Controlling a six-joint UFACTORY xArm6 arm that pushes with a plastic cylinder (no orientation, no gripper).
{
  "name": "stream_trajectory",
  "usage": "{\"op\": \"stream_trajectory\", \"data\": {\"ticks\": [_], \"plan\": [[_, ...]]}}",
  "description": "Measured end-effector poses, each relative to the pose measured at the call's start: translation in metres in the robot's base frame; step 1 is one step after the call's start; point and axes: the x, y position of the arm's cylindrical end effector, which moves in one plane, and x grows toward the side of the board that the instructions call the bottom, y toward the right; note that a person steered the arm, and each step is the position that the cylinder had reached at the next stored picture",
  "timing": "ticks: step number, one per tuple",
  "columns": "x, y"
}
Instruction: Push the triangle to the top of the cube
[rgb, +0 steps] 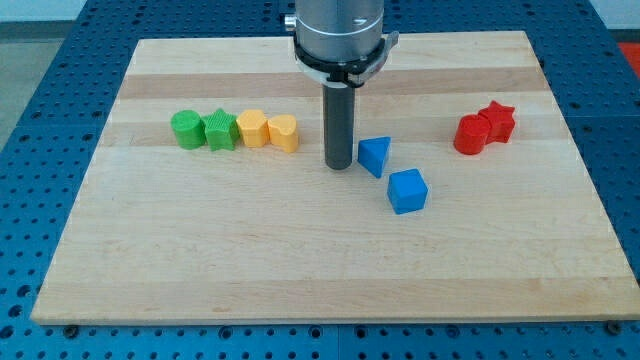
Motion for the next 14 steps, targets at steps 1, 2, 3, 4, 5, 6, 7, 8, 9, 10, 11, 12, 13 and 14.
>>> {"op": "stream_trajectory", "data": {"ticks": [1,2,3,4,5,6,7,8,9,10,11,12,13,14], "plan": [[-0.005,0.000],[-0.010,0.000],[-0.010,0.017],[-0.009,0.018],[-0.009,0.026],[-0.008,0.034],[-0.008,0.036],[-0.008,0.039],[-0.008,0.044],[-0.008,0.044],[-0.037,0.045],[-0.081,0.046],[-0.089,0.049],[-0.117,0.096]]}}
